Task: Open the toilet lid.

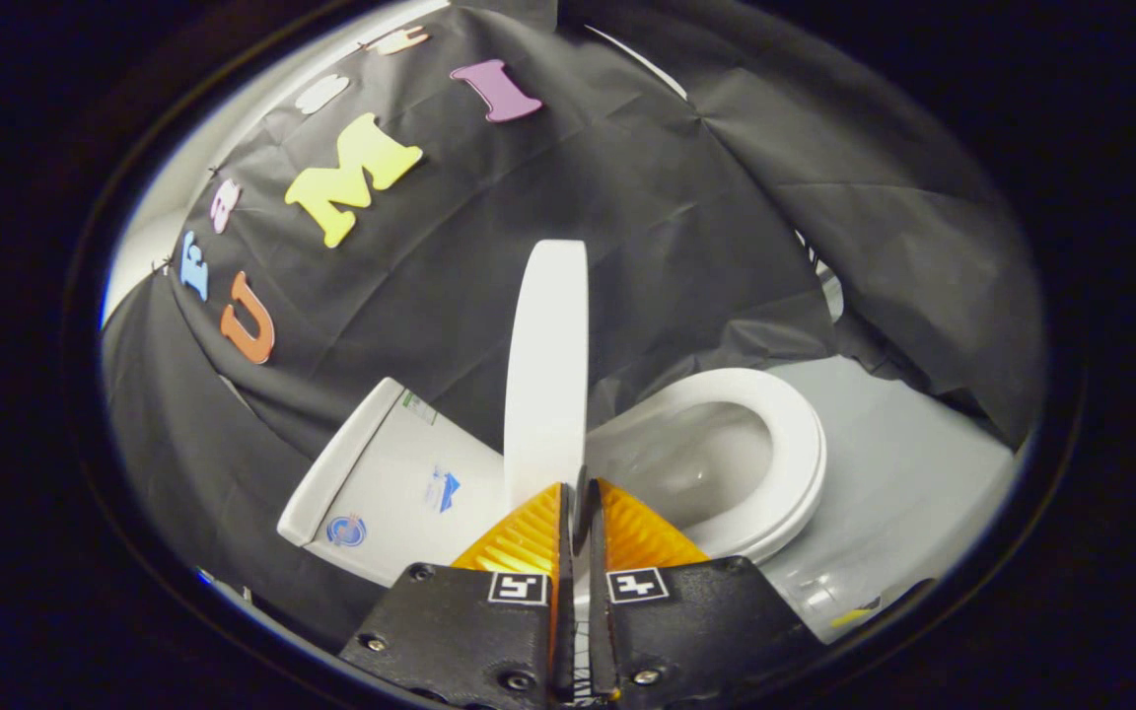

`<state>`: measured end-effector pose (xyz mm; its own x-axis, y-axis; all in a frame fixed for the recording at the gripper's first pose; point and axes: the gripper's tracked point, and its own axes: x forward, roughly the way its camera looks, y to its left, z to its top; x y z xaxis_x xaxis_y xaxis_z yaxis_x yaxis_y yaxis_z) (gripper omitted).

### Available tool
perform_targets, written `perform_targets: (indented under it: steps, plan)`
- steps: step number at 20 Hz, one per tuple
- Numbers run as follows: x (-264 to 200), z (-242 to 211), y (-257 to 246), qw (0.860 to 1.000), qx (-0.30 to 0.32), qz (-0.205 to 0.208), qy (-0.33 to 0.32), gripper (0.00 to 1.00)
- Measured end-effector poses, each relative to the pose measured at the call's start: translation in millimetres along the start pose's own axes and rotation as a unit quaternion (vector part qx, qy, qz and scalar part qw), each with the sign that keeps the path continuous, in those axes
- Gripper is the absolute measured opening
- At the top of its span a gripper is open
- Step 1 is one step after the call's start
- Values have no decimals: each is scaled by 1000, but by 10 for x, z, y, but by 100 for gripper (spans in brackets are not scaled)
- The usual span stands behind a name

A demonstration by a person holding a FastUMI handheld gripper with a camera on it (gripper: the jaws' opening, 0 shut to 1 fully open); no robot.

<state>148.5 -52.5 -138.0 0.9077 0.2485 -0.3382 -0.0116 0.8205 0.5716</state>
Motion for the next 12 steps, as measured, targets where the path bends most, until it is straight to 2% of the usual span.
perform_targets:
  steps: [12]
  plan:
    - [2,-36,-23,994,-108,7,-15,10]
